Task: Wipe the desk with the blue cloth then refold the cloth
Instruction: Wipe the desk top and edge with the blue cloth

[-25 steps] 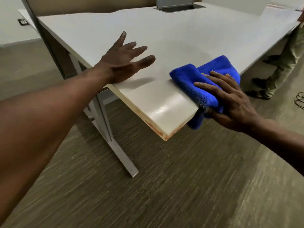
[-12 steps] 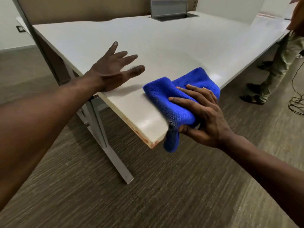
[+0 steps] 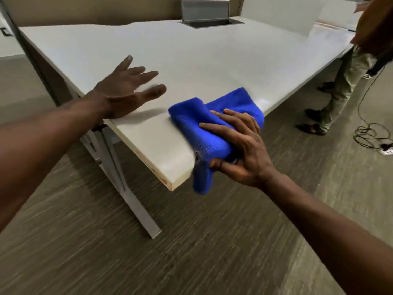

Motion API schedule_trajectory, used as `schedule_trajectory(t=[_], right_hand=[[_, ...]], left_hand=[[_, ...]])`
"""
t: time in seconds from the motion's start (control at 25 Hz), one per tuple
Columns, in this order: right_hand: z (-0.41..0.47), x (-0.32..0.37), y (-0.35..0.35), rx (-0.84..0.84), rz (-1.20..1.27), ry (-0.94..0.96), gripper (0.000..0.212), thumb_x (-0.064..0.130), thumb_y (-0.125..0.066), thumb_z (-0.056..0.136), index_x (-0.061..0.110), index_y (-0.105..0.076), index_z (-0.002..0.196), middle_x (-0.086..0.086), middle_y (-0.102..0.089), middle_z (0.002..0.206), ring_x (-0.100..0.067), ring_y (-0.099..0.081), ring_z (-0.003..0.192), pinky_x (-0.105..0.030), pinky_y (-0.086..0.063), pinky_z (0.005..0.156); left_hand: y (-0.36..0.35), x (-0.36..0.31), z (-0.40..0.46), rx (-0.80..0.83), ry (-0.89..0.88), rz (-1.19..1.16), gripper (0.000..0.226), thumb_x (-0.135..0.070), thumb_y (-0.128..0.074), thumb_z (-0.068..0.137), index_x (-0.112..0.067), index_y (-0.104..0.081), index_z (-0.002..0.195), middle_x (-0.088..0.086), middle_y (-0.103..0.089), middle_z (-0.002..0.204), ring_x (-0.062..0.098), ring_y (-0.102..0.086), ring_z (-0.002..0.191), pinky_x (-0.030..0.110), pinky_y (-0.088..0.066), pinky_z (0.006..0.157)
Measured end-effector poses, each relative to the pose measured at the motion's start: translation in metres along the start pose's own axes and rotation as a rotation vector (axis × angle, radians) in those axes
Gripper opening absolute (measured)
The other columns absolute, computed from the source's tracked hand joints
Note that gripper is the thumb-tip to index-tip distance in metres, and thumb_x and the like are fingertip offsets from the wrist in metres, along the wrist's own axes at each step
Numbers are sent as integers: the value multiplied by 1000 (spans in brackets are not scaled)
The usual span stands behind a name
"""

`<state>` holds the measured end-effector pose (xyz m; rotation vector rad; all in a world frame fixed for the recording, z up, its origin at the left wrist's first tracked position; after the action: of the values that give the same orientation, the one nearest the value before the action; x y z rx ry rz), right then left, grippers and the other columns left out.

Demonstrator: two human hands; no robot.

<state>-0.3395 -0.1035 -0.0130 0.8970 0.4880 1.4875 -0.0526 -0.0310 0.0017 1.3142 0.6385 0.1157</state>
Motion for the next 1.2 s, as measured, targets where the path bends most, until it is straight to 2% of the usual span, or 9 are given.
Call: schedule_trajectory(t=[0.12,0.28,0.44,0.52,0.64,0.84,1.0,1.12,1.2], right_hand=[[-6,-8,4,-43,0,-52,75,69,-61,79,26,-63,141,-2,-54,153,-30,-39,150,-64,-23,120],[-24,44,-25,-185,85,-55,69,74,-57,85,31,-63,139,-3,-55,151,-32,-34,151,-63,-13,125],[-19,48,-22,-148,38,107,67,74,-51,90,28,-64,138,-4,-56,150,-32,-43,146,-63,-22,121],[-10,18,-11,-98,4,70,70,70,-56,88,22,-64,138,-8,-57,150,-35,-44,145,-67,-26,118],[-13,-2,-5,-115,-4,-28,74,65,-64,81,20,-62,139,-11,-55,150,-38,-38,149,-70,-22,119],[-30,53,-27,-200,71,28,67,69,-52,94,27,-56,146,-7,-53,153,-36,-31,154,-68,-13,124],[-23,40,-22,-162,95,99,56,56,-45,102,21,-57,144,-9,-56,151,-36,-40,149,-68,-20,122],[-16,-7,-4,-166,123,-20,48,42,-53,99,16,-56,140,-8,-54,149,-38,-39,149,-68,-20,122],[-20,-20,-3,-192,185,-109,44,35,-54,99,17,-54,139,-5,-52,149,-36,-33,153,-61,-15,128]], left_hand=[[0,-5,-1,-6,1,-12,109,-106,-23,65,-48,-28,157,-12,-19,171,2,11,157,45,-7,128],[1,-4,0,-9,16,-13,104,-103,-25,69,-48,-29,157,-10,-19,171,4,9,157,46,-8,127],[3,-5,-2,-8,23,-33,105,-101,-26,69,-45,-29,158,-9,-19,171,5,9,158,44,-7,129],[4,-5,-3,-16,27,-59,105,-100,-27,69,-45,-29,158,-10,-19,171,5,9,158,43,-6,129],[4,-3,-3,-31,22,-64,102,-99,-28,72,-45,-28,159,-11,-18,171,4,8,158,43,-7,129],[4,-6,-2,-44,17,-52,97,-96,-30,76,-44,-28,159,-9,-19,171,6,6,158,44,-8,128],[6,-5,-4,-66,7,-61,99,-97,-28,76,-43,-29,159,-9,-20,171,5,6,158,43,-8,128],[7,-5,-7,-85,10,-62,97,-96,-29,78,-43,-30,159,-9,-20,171,5,6,158,41,-8,126],[8,-5,-8,-100,12,-71,95,-95,-29,79,-42,-30,159,-10,-21,171,5,6,158,40,-9,125]])
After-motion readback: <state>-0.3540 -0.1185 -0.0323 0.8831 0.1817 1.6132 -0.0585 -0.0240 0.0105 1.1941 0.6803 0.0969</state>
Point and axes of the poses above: each hand's wrist, its own z-axis towards the middle knuckle, its own y-axis out of the back of the hand, x = y × z, the point moved 8 cm from there along z, towards the middle knuckle
